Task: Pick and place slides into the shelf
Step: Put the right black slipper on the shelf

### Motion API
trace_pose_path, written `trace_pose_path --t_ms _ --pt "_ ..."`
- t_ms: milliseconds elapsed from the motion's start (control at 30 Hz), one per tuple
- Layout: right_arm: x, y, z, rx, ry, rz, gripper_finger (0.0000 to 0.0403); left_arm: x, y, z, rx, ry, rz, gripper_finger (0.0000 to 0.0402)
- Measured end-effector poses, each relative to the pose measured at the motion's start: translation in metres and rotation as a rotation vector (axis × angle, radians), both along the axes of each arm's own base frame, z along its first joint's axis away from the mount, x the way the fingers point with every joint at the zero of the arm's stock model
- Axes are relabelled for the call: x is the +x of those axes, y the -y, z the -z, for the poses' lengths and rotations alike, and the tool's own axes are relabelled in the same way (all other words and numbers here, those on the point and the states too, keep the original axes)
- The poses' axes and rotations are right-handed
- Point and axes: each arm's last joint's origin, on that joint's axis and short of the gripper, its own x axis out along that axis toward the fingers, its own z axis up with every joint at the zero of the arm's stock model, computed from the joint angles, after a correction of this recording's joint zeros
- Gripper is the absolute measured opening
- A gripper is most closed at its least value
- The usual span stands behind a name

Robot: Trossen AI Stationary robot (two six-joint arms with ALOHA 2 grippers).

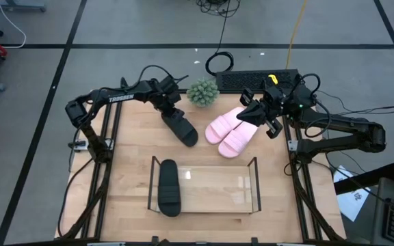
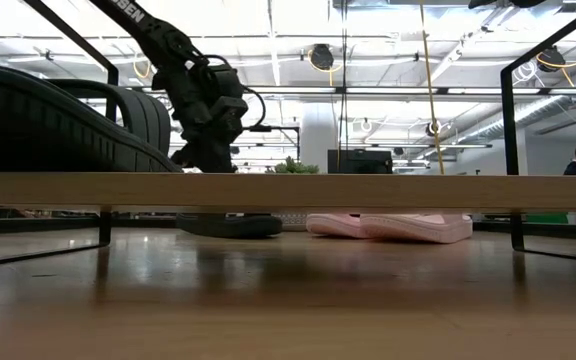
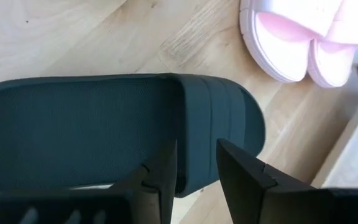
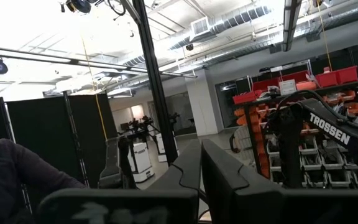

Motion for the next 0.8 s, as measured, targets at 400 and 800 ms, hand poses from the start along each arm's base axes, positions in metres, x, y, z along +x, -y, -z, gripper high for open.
trace_pose_path --t_ms 400,800 --pt "0.000 -0.001 0.000 -0.010 -0.004 -0.022 0.0004 0.014 0.011 0.017 -0.104 -0.011 0.037 0.0113" --pt "0.000 -0.001 0.001 -0.016 -0.012 -0.051 0.0004 0.012 0.008 0.017 -0.091 -0.026 0.015 0.0113"
